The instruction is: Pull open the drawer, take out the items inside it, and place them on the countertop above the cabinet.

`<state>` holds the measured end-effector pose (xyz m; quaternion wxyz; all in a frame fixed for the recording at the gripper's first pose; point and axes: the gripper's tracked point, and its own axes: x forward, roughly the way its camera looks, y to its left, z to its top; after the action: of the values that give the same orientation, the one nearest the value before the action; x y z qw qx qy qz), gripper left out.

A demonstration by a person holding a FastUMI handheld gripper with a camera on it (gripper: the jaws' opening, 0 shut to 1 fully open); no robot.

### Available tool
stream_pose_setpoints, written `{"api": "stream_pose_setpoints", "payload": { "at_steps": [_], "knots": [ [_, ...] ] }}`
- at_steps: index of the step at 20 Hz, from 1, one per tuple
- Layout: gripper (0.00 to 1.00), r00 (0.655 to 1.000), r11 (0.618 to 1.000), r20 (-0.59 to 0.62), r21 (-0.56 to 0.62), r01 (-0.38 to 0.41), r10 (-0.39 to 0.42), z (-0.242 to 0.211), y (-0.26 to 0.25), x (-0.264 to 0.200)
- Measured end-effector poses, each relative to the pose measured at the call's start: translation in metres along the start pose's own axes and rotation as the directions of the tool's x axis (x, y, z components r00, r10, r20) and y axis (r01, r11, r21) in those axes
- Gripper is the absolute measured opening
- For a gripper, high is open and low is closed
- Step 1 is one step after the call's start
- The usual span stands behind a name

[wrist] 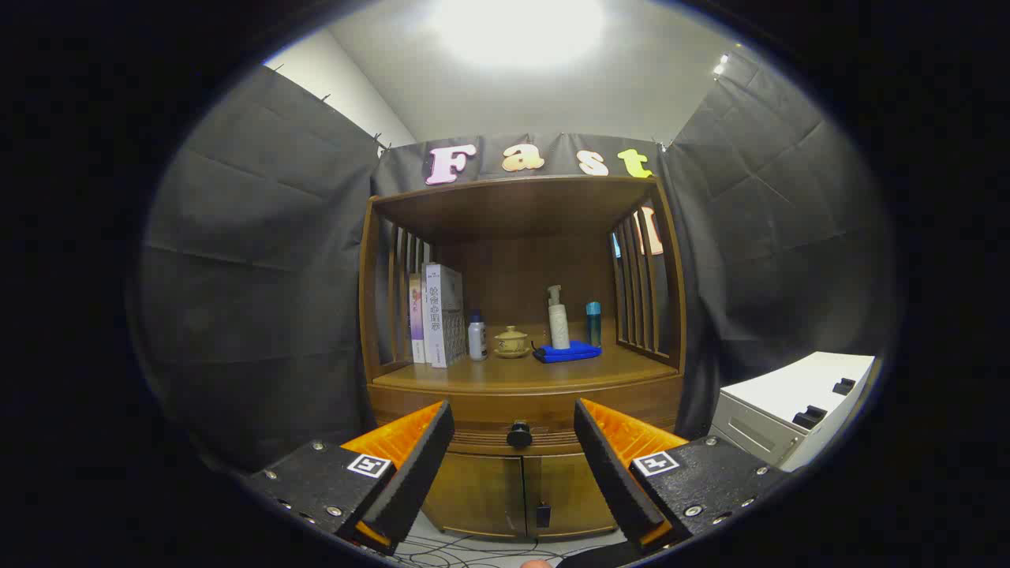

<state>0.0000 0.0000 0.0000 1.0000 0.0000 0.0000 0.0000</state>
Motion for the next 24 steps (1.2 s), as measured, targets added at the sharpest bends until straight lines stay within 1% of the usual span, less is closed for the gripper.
{"api": "stream_pose_setpoints", "payload": {
  "at_steps": [18,24],
  "knots": [
    [0.95,1.0,1.0,0.003,-0.007,0.0,0.0,-0.006,0.001,-0.002],
    [0.95,1.0,1.0,-0.007,0.015,-0.007,0.007,-0.005,-0.001,0.02]
  ]
}}
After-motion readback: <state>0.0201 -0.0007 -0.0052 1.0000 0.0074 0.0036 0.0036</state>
